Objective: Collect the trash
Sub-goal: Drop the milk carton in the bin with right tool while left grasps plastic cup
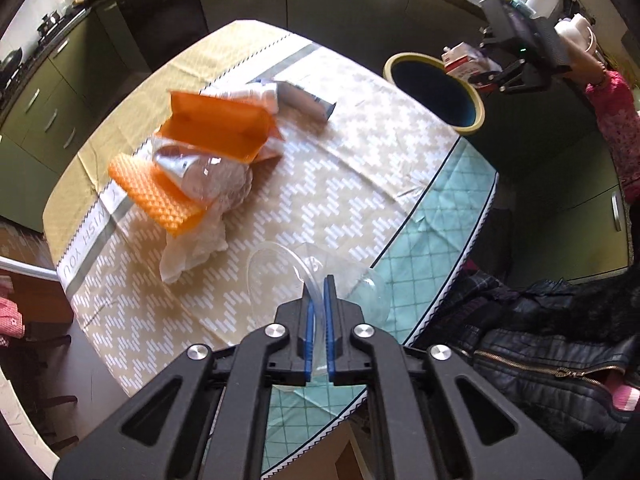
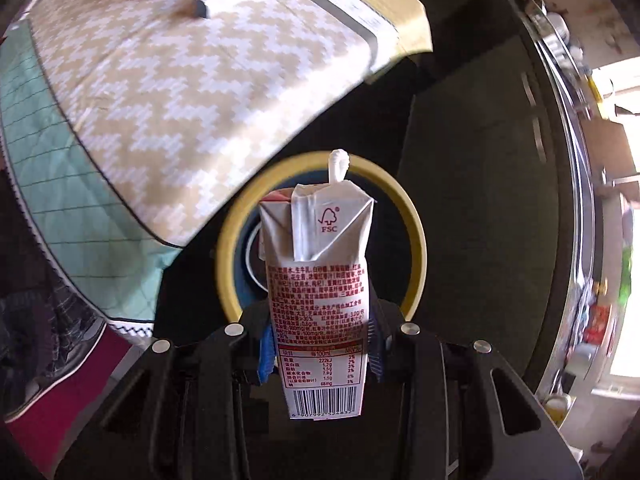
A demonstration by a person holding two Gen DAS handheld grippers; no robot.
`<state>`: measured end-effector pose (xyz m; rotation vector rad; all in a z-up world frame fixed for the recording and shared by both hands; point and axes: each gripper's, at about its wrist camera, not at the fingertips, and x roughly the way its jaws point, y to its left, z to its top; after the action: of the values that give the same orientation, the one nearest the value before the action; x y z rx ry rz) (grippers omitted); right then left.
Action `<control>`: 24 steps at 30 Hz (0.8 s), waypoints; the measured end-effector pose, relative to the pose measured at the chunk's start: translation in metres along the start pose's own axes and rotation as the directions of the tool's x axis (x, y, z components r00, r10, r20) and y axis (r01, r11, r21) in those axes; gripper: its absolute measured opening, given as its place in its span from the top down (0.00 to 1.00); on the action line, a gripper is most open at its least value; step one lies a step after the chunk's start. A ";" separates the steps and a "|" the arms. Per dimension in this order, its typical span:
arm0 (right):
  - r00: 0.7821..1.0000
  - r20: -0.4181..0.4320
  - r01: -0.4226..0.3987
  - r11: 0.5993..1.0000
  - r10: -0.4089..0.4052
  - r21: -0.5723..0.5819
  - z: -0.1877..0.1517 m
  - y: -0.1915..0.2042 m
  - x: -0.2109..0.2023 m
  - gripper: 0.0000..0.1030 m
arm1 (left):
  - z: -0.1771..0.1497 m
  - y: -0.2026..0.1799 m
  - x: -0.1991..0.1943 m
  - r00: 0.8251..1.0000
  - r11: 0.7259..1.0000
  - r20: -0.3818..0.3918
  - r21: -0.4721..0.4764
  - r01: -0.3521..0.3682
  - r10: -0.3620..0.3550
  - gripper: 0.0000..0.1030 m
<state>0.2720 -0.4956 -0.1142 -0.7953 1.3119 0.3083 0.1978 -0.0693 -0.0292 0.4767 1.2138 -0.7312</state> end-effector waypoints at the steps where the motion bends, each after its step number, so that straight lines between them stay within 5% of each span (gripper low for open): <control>1: 1.000 -0.011 -0.010 0.999 0.010 0.046 -0.004 -0.010 0.010 0.65 | 0.007 -0.007 -0.004 1.000 1.000 0.011 0.015 -0.007 0.006 0.95; 5: 0.996 0.015 -0.088 0.971 0.087 0.221 -0.016 -0.045 0.042 0.65 | 0.033 -0.029 -0.013 0.999 0.997 0.042 0.068 -0.027 0.024 0.95; 6: 0.994 0.034 -0.110 0.958 0.105 0.265 -0.019 -0.054 0.049 0.59 | 0.041 -0.035 -0.013 0.999 0.996 0.045 0.081 -0.024 0.021 0.95; 7: 0.991 0.045 -0.136 0.945 0.128 0.298 -0.022 -0.061 0.054 0.39 | 0.050 -0.040 -0.013 0.999 0.995 0.049 0.093 -0.023 0.018 0.95; 8: 0.990 0.055 -0.139 0.935 0.127 0.327 -0.025 -0.067 0.058 0.32 | 0.059 -0.046 -0.013 0.998 0.994 0.060 0.103 -0.030 0.024 0.95; 17: 0.994 0.111 -0.057 0.880 0.004 0.472 -0.080 -0.082 0.010 0.36 | 0.164 -0.120 0.014 0.994 0.959 0.102 0.283 -0.005 -0.025 0.95; 24: 0.995 0.071 0.015 0.840 -0.063 0.542 -0.162 -0.050 -0.025 0.36 | 0.258 -0.199 0.087 0.994 0.911 0.088 0.411 0.018 -0.059 0.95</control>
<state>0.1765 -0.6345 -0.0804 -0.3195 1.2134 -0.0695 0.2395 -0.4036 -0.0264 0.7556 0.9775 -1.0399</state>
